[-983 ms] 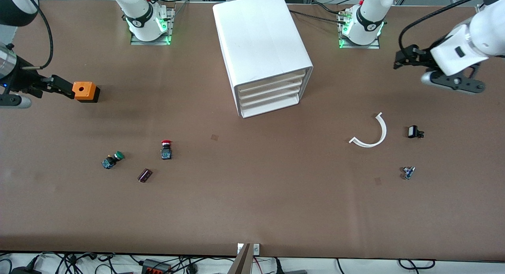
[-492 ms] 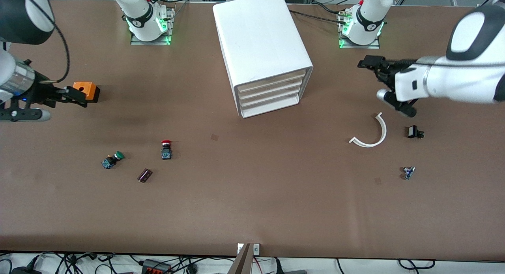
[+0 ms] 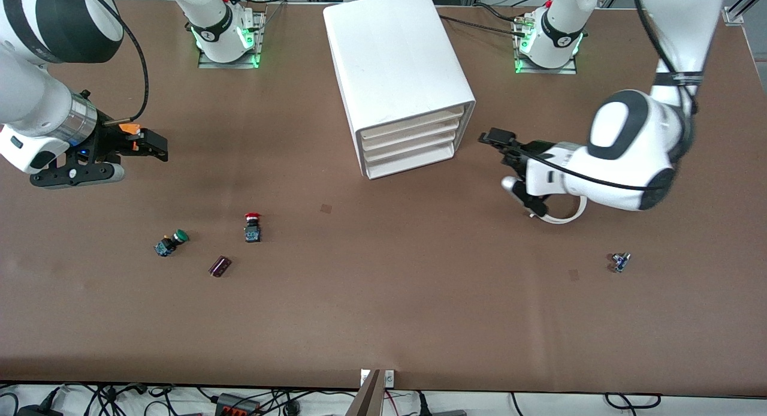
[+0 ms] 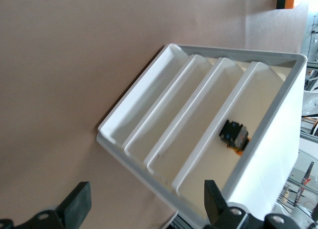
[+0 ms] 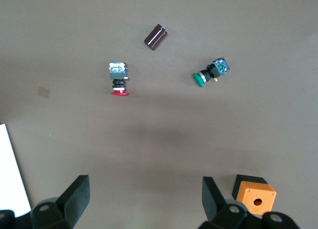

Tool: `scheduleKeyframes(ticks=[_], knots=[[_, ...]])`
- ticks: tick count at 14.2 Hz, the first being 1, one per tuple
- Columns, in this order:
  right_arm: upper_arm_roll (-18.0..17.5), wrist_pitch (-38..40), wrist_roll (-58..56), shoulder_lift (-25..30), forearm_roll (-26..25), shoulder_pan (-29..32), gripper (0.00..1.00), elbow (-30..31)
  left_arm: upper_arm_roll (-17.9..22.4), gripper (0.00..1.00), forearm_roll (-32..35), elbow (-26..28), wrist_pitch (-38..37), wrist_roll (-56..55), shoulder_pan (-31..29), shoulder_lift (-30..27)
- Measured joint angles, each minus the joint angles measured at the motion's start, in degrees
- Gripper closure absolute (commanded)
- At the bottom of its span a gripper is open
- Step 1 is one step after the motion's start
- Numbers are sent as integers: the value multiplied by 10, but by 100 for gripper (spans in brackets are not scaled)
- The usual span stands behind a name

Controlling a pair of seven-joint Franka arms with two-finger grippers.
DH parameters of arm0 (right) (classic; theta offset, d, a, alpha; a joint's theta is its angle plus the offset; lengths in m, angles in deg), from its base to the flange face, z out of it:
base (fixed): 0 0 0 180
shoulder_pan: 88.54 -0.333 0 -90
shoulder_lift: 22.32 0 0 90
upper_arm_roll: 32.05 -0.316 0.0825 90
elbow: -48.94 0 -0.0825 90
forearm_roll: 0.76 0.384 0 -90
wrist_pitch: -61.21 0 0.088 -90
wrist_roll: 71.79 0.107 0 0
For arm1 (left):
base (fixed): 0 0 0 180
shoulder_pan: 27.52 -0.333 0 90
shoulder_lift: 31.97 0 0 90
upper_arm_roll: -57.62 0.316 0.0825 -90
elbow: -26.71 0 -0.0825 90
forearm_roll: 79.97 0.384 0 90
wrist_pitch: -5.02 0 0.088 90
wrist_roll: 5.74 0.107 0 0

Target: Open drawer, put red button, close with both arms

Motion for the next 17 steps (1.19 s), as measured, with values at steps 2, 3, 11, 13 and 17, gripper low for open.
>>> scheduleKeyframes(ticks=[2, 3, 11, 13, 17], knots=[[0, -1, -1, -8, 1, -1, 0, 0, -3, 0, -68, 62, 77, 87, 2, 1], [0, -1, -1, -14, 1, -1, 0, 0, -2, 0, -116, 96, 106, 143, 0, 4], [-2, -7, -4, -40, 4, -28, 0, -24, -16, 9, -259, 169, 120, 281, -2, 65], [-2, -7, -4, -41, 4, -30, 0, -30, -21, 11, -261, 176, 114, 281, -1, 65], [-2, -7, -4, -54, 4, -32, 0, -37, -31, 28, -261, 193, 111, 285, 4, 66]])
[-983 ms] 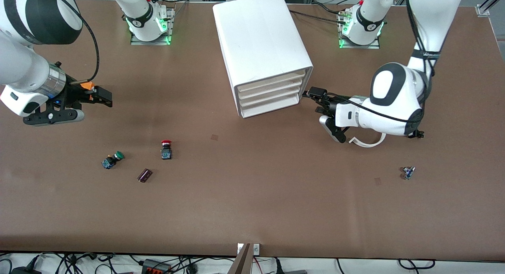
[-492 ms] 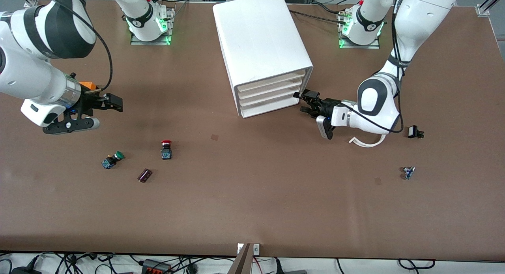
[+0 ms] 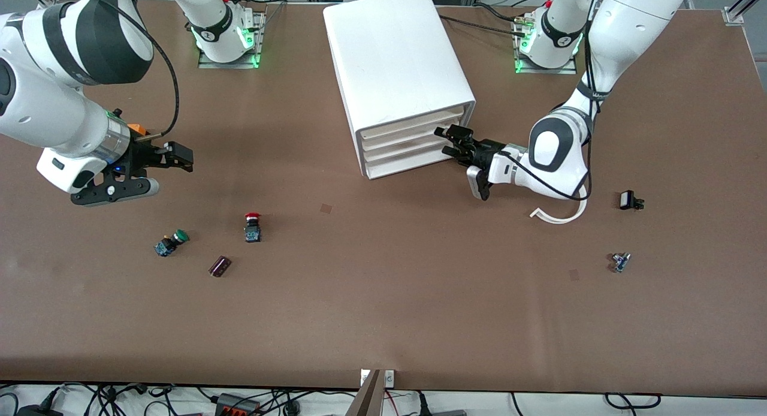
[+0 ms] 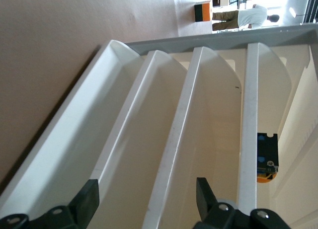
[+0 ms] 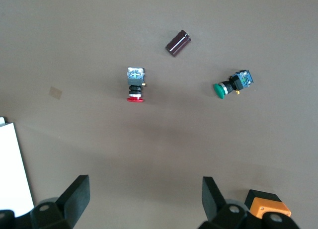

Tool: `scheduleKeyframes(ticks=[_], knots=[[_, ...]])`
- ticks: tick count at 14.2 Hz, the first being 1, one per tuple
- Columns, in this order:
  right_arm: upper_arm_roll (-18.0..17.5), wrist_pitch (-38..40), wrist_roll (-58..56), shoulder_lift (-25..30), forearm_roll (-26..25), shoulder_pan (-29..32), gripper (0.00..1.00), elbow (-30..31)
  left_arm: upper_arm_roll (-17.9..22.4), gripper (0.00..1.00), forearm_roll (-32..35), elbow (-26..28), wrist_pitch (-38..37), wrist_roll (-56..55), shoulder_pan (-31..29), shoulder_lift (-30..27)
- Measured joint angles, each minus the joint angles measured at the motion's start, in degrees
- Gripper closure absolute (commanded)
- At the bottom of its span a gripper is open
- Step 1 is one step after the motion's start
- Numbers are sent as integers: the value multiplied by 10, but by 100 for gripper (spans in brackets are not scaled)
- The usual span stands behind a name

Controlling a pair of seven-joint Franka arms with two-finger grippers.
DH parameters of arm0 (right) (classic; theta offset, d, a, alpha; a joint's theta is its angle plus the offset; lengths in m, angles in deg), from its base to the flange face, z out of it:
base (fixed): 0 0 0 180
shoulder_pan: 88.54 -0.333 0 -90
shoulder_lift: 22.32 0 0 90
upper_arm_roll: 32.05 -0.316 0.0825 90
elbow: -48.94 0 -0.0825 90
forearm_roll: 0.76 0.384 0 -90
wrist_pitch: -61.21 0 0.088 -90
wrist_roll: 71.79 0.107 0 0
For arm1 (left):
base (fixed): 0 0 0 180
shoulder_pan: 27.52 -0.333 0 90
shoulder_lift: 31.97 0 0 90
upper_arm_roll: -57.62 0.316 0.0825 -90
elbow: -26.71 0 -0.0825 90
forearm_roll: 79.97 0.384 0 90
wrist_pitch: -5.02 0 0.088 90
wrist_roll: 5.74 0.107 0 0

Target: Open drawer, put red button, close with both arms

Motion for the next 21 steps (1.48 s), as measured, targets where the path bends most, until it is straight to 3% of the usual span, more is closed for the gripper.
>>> scheduleKeyframes(ticks=[2, 5, 8, 15, 21], knots=[[0, 0, 0, -7, 0, 0, 0, -8, -10, 33, -1, 6, 1, 8, 1, 0], [1, -2, 0, -19, 0, 0, 0, -10, -10, 75, -3, 7, 1, 20, 2, 0], [0, -57, 0, -57, 0, -4, 0, -10, -12, 98, -3, 11, 1, 36, 5, 1], [-1, -156, 0, -192, 0, -25, 0, -10, -11, 99, -6, -9, 0, 47, 8, 6], [-1, -201, 1, -261, 0, -35, 0, -12, 17, 96, 17, -132, -11, 47, 1, 77]])
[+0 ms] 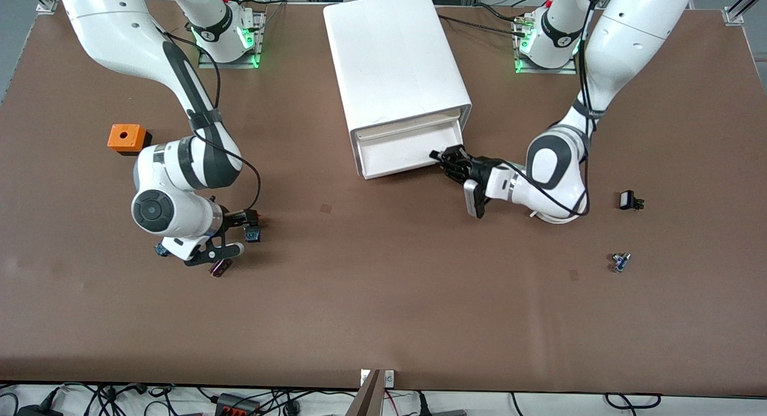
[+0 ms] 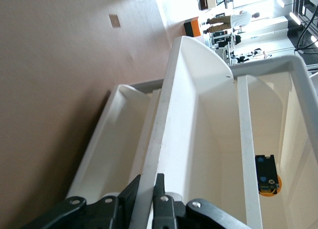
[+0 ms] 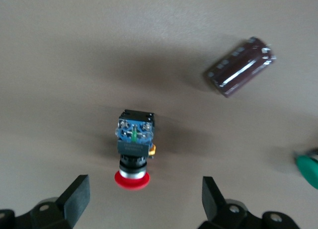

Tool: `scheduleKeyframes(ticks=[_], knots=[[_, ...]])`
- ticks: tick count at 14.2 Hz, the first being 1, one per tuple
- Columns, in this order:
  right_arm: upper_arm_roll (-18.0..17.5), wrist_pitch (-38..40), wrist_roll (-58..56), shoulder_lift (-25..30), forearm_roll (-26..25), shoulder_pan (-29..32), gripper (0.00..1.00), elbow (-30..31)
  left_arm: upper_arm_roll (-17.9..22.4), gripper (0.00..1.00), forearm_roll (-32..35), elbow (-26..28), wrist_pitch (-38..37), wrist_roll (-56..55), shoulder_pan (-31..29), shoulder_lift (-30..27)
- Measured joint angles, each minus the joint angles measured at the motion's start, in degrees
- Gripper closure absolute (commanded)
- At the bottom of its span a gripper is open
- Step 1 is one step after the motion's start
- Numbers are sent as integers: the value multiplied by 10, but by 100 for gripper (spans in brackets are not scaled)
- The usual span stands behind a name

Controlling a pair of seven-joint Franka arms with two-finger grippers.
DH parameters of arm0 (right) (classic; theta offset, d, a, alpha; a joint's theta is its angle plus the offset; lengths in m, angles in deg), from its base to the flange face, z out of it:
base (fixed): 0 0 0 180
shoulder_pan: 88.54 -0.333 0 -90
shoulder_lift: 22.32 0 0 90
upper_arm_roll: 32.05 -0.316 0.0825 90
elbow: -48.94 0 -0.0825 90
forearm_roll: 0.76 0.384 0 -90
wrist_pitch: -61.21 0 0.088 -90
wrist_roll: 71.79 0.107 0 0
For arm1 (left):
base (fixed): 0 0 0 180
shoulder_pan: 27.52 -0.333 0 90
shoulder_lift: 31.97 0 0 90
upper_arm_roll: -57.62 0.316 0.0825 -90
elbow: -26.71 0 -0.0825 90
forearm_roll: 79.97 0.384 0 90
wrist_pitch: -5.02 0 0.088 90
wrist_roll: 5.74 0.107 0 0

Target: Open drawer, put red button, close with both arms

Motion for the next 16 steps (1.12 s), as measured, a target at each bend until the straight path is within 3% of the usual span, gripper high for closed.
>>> scheduleKeyframes(ticks=[1, 2, 3, 9, 13, 16], knots=[[0, -3, 0, -8, 0, -2, 0, 0, 5, 81, 4, -21, -3, -1, -2, 10], [0, -5, 0, -16, 0, -3, 0, 0, 10, 24, 6, -37, -5, -1, -3, 18], [0, -5, 0, -23, 0, -4, 0, 0, 14, 0, 8, -50, -3, -2, -4, 24], [0, -10, 0, -46, 0, -9, 0, -1, 24, 0, 45, -79, -3, -29, -6, 26], [0, -16, 0, -55, 0, -9, 44, -2, 25, 0, 142, -117, -64, -192, -17, -19], [0, -16, 0, -55, 0, -10, 97, -3, 26, 0, 253, -191, -134, -336, -35, -44]])
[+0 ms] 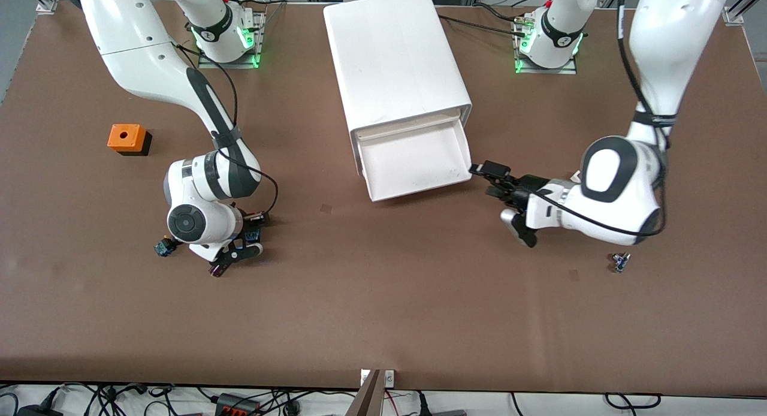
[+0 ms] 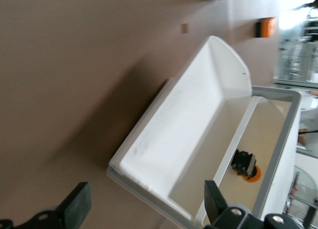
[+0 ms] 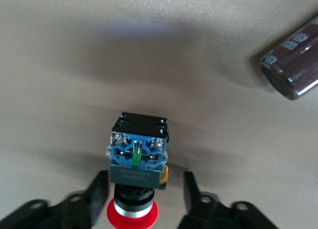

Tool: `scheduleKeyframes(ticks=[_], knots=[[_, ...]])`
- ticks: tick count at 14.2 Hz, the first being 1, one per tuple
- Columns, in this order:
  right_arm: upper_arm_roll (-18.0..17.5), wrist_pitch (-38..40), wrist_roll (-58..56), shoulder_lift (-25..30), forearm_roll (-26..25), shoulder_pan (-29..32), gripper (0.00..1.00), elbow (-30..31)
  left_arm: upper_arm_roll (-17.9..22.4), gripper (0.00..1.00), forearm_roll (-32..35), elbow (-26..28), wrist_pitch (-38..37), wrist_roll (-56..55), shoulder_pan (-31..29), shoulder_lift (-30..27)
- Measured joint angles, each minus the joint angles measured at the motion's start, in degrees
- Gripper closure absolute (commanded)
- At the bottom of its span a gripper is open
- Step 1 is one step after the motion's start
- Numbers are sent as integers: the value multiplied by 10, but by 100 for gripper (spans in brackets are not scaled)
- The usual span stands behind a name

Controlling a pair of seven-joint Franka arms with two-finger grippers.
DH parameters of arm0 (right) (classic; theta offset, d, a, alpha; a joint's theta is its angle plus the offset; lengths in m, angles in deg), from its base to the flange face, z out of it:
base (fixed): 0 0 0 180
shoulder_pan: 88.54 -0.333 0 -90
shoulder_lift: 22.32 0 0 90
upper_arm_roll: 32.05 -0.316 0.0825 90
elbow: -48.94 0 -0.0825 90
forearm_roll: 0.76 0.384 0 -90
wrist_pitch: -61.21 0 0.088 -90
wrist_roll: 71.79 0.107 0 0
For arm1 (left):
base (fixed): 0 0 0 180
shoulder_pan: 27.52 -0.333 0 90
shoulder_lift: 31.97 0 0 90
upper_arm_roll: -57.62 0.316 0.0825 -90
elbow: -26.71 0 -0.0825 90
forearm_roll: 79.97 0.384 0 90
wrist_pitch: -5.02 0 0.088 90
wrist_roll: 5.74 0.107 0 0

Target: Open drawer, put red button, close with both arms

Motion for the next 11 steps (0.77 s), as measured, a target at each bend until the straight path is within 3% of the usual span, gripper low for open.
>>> scheduleKeyframes(ticks=[3, 7, 11], knots=[[0, -1, -1, 0, 0, -6, 100, -6, 0, 0, 126, -73, -49, -107, -5, -5], [0, -1, -1, 5, 0, -19, 100, -62, -3, 0, 324, -115, -59, -184, 2, -5], [-2, 33, -2, 44, 0, -34, 100, -129, 0, 0, 391, -162, -59, -227, 0, -5]])
